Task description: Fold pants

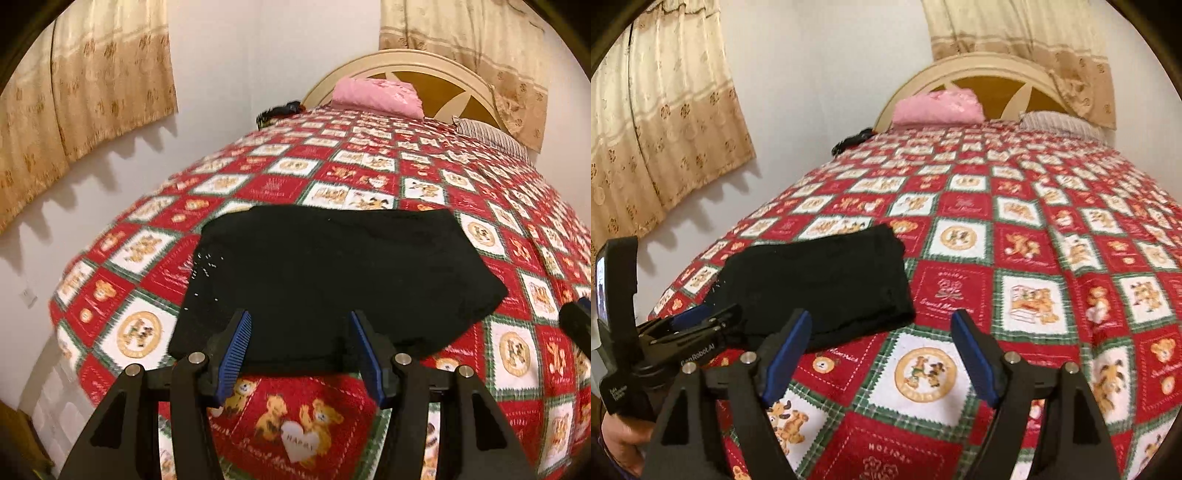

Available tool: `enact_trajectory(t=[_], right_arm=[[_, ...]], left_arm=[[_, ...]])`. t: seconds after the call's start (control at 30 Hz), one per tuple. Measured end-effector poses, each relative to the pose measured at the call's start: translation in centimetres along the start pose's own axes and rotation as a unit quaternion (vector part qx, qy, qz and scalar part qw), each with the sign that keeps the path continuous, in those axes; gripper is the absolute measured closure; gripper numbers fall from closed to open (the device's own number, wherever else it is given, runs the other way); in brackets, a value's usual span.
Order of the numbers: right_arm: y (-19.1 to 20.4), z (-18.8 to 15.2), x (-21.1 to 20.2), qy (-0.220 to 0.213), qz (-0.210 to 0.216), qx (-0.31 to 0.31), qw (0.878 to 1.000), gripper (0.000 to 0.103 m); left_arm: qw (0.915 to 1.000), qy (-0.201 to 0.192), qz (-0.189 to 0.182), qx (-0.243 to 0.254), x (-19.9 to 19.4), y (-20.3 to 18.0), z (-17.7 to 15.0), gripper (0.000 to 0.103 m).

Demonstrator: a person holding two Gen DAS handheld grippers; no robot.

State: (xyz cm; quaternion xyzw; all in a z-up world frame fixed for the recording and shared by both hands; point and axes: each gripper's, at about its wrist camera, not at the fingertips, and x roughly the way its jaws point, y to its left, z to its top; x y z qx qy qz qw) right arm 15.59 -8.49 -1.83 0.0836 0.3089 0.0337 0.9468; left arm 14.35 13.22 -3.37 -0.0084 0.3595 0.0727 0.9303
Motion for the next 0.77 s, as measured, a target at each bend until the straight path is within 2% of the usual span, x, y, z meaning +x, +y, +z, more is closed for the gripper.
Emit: enact_trajectory(t=[0.07, 0.17, 0.27, 0.3, 0.53, 0.63, 0.77], right_arm=[[0.3, -0.1, -1.4, -0.019, -0.007, -0.007, 1.000, 0.023], [0.9, -0.2, -3.1, -0.045, -0.020, -0.020, 0.999, 0.019], [1.1, -0.3, -4.8, -0.070, -0.030, -0.027, 0.997, 0.017], [1.2, -0.4, -5.3, -0.076, -0.031, -0.028, 0.996, 0.017], [0.6, -1.0, -7.0, -0.091, -0.034, -0.022, 0.995, 0.014], [0.1, -1.5, -7.8, -0.097, -0.044, -0.016, 0.994, 0.014], [-0.9, -1.9, -8.9, -0.103, -0.055, -0.003, 0.993, 0.014]], left_arm=[[0.9997, -0.009, 0.004, 0.023, -1.1, -0.8, -0.1, 0.046], [0.9977, -0.033, 0.032, 0.050, -2.8, -1.8, -0.3, 0.045], [0.9972, -0.046, 0.026, 0.054, -4.1, -2.1, -0.5, 0.021], [0.9973, -0.049, 0.018, 0.051, -4.5, -2.2, -0.5, 0.019], [0.9973, -0.053, -0.034, 0.036, -6.6, -3.4, -1.3, 0.016], [0.9960, -0.069, -0.027, 0.049, -7.7, -4.3, -1.8, 0.016], [0.9954, -0.074, -0.037, 0.049, -8.6, -5.0, -2.0, 0.016]])
